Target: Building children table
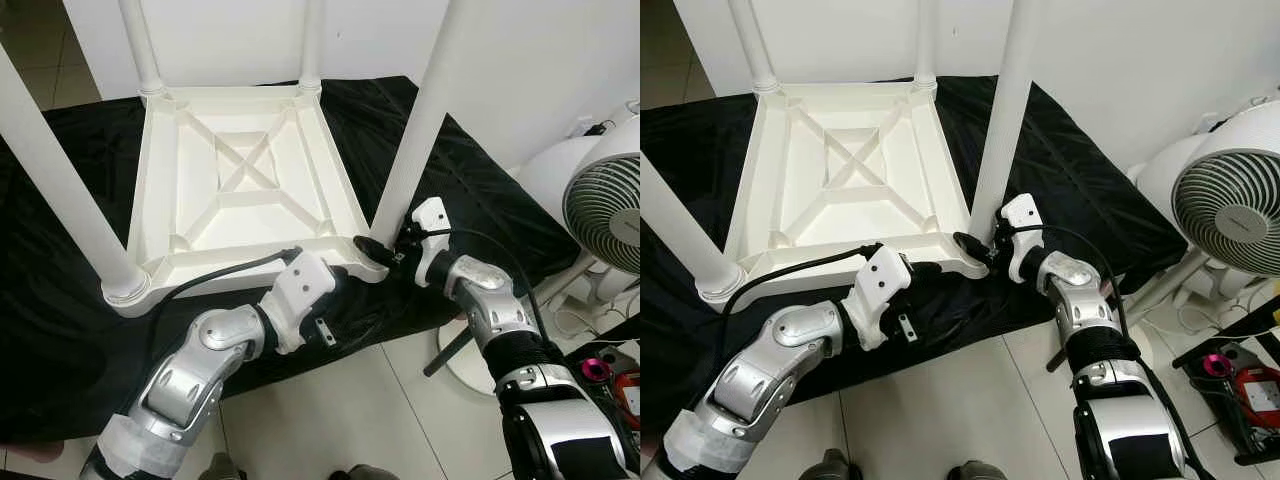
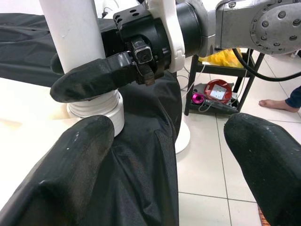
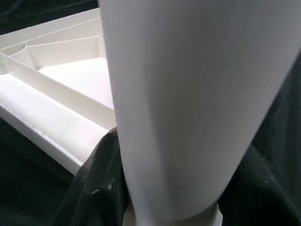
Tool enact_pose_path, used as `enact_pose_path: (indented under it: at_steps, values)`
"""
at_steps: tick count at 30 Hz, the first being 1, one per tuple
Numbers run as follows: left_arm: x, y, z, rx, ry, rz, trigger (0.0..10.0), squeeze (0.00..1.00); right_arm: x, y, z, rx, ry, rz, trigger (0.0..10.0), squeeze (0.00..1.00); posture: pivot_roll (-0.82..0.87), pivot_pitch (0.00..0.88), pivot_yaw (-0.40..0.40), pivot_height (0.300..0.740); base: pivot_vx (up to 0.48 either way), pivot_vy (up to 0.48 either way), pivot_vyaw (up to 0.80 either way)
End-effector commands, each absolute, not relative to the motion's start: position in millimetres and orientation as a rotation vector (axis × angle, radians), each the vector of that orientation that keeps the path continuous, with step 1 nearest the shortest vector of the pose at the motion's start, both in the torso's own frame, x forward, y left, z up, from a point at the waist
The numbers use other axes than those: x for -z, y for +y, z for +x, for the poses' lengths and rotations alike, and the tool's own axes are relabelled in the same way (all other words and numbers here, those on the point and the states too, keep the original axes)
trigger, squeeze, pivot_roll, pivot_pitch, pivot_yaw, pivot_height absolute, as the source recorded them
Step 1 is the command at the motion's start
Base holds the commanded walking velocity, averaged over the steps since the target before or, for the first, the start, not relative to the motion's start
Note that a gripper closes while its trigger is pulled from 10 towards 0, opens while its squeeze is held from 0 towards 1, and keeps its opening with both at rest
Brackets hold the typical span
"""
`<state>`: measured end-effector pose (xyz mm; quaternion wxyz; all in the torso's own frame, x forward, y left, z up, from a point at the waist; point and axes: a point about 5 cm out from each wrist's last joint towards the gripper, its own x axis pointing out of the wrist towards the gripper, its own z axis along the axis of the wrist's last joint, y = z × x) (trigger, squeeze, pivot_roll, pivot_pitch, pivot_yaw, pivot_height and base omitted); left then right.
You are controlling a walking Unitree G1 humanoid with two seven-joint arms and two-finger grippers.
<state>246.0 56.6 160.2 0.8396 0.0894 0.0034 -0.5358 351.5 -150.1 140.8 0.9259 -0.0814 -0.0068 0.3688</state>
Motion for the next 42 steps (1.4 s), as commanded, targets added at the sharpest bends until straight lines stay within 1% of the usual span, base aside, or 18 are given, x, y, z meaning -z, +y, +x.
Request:
enact_pose_path:
  at_steps: [1,3,4,11,14,17,18,19,24,25,27,28,33,36,37,38,40,42]
  values:
    - [-161,55,245,1.127,0.006,0.198,10.0,0.00,-132,-150,351,-0.652,0.007,-0.222,10.0,0.00,-0.06,0.051,-0.051,0.740,0.000,0.000,0.00]
    - [-161,55,245,1.128,0.005,0.198,10.0,0.00,-128,-146,351,-0.545,0.013,-0.195,10.0,0.00,-0.06,0.051,-0.049,0.740,0.000,0.000,0.00]
    - [-161,55,245,1.128,0.005,0.198,10.0,0.00,-128,-146,351,-0.545,0.013,-0.195,10.0,0.00,-0.06,0.051,-0.049,0.740,0.000,0.000,0.00]
    - [-162,52,244,1.143,0.006,0.195,10.0,0.00,-124,-134,347,-0.345,0.024,-0.065,10.0,0.00,-0.07,0.054,-0.042,0.740,0.000,0.000,0.00]
    - [-162,51,244,1.153,0.007,0.194,10.0,0.00,-121,-123,341,-0.199,0.027,0.009,10.0,0.00,-0.08,0.056,-0.041,0.740,0.000,0.000,0.00]
    - [-162,51,244,1.154,0.006,0.194,10.0,0.00,-120,-115,338,-0.161,0.027,0.026,10.0,0.00,-0.08,0.055,-0.044,0.740,0.000,0.000,0.00]
    - [-162,51,244,1.155,0.006,0.194,10.0,0.00,-120,-102,333,-0.133,0.020,0.042,10.0,0.00,-0.07,0.055,-0.046,0.740,0.000,0.000,0.00]
    - [-162,51,244,1.155,0.005,0.193,10.0,0.00,-120,-98,332,-0.128,0.019,0.059,10.0,0.00,-0.07,0.055,-0.046,0.740,0.000,0.000,0.00]
    - [-162,49,242,1.160,0.005,0.189,10.0,0.00,-124,-95,333,-0.105,0.022,0.085,10.0,0.00,-0.07,0.052,-0.046,0.740,0.000,0.000,0.00]
    - [-162,49,242,1.161,0.006,0.188,10.0,0.00,-125,-96,333,-0.104,0.021,0.089,10.0,0.13,-0.07,0.051,-0.046,0.740,0.000,0.000,0.00]
    - [-161,49,241,1.162,0.006,0.188,10.0,0.00,-126,-96,332,-0.100,0.023,0.091,10.0,0.13,-0.07,0.051,-0.046,0.740,0.000,0.000,0.00]
    - [-161,49,241,1.163,0.007,0.188,10.0,0.00,-127,-96,331,-0.111,0.022,0.105,10.0,1.00,-0.07,0.049,-0.047,0.740,0.000,0.000,0.00]
    - [-161,49,242,1.163,0.008,0.191,10.0,0.00,-132,-96,328,-0.125,0.003,0.120,10.0,1.00,-0.07,0.049,-0.047,0.740,0.000,0.000,0.00]
    - [-162,50,242,1.163,0.008,0.192,10.0,0.00,-136,-102,328,-0.203,-0.017,0.098,10.0,1.00,-0.06,0.046,-0.050,0.740,0.000,0.000,0.00]
    - [-162,50,241,1.162,0.008,0.192,10.0,0.00,-136,-109,328,-0.267,-0.021,0.069,10.0,0.00,-0.06,0.045,-0.051,0.740,0.000,0.000,0.00]
    - [-162,50,241,1.162,0.008,0.192,10.0,0.00,-136,-109,328,-0.267,-0.021,0.069,10.0,0.00,-0.06,0.045,-0.051,0.740,0.000,0.000,0.00]
    - [-162,51,242,1.158,0.008,0.192,10.0,0.00,-134,-122,327,-0.384,-0.012,-0.003,10.0,0.00,-0.06,0.041,-0.053,0.740,0.000,0.000,0.00]
    - [-162,51,242,1.157,0.008,0.192,10.0,0.00,-134,-125,327,-0.412,-0.009,-0.026,10.0,0.00,-0.06,0.041,-0.053,0.740,0.000,0.000,0.00]
